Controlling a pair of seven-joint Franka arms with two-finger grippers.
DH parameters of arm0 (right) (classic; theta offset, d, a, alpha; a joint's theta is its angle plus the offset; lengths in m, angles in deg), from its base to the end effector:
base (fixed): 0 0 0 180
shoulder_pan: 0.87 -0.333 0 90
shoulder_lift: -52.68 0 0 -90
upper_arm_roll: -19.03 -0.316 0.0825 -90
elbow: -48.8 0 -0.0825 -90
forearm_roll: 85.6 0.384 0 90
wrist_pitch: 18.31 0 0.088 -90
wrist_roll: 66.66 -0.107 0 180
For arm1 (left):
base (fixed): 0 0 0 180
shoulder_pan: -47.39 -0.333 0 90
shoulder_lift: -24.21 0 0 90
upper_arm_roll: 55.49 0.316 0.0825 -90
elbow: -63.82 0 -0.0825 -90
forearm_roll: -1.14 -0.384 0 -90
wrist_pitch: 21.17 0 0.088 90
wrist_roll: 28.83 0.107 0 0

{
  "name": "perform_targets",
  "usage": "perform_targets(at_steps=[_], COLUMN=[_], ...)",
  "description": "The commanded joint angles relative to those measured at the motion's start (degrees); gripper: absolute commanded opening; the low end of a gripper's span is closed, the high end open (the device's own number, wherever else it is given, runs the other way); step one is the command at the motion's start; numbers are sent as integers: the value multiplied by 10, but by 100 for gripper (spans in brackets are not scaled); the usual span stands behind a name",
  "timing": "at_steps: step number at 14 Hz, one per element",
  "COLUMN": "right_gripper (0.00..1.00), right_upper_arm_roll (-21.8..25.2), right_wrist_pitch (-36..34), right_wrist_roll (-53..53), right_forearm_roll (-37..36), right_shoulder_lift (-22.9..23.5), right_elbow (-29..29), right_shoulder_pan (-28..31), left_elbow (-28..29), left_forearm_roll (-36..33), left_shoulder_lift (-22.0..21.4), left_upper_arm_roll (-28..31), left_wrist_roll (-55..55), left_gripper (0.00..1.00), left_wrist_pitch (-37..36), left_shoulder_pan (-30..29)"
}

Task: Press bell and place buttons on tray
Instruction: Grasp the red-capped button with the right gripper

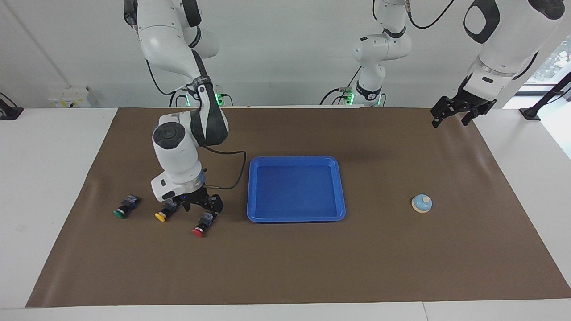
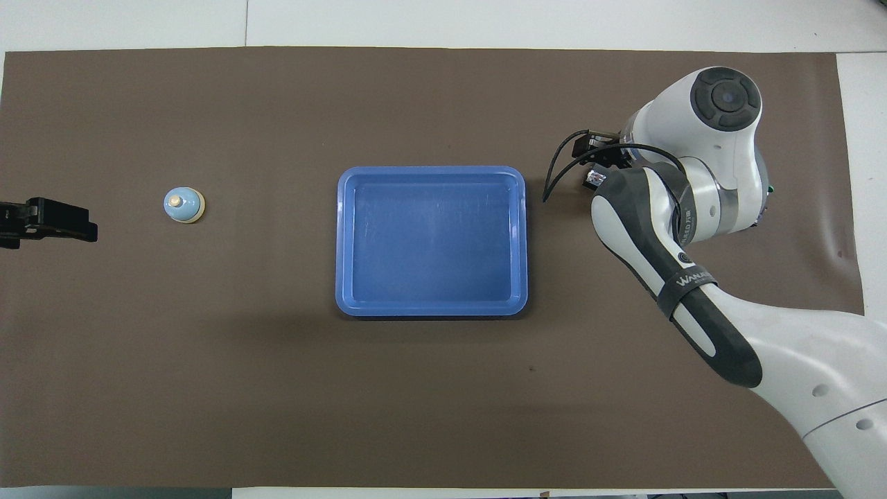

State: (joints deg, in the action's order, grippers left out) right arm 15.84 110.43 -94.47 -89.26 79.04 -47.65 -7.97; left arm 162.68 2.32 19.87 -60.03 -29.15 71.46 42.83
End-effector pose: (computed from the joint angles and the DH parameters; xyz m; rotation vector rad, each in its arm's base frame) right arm 0.6704 0.1156 0.3439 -3.0993 0.4296 -0.1686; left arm 0.5321 -0.0034 0.5964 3.1267 0.0118 -0.0520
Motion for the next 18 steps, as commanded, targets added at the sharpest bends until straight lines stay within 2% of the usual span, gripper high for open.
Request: perform_targets(at_steps=[1, 4, 8, 14, 15, 16, 17, 18], right_gripper=[100, 100, 100, 100, 96, 79, 43, 18], right_upper_arm_roll=[-4, -2, -2, -2, -2, -3, -3, -3], right_wrist_pitch=[20, 55, 66, 114, 114, 110, 106, 100], right_wrist_roll=[-29, -36, -43, -59, -59, -59, -60, -64], right_forearm_roll=[-13, -25, -24, -25, -24, -24, -21, -19], right_shoulder_lift=[22, 37, 39, 33, 33, 33, 32, 32], right_elbow=[9, 12, -1, -52, -52, -52, -51, -47], right_shoulder_pan=[3, 8, 11, 9, 9, 9, 9, 7], left_elbow=[-15, -13, -10, -10, -10, -10, -9, -9], left_forearm_roll=[1, 1, 1, 1, 1, 1, 1, 1], left_shoulder_lift=[4, 2, 0, 0, 0, 0, 0, 0], left_upper_arm_roll=[1, 0, 0, 0, 0, 0, 0, 0], left_wrist_roll=[3, 11, 33, 32, 32, 31, 31, 31], left_gripper=[100, 100, 100, 100, 100, 100, 100, 100], left_wrist_pitch=[-28, -34, -37, -35, -34, -32, -32, -31], left_shoulder_pan=[12, 14, 14, 14, 14, 15, 15, 14])
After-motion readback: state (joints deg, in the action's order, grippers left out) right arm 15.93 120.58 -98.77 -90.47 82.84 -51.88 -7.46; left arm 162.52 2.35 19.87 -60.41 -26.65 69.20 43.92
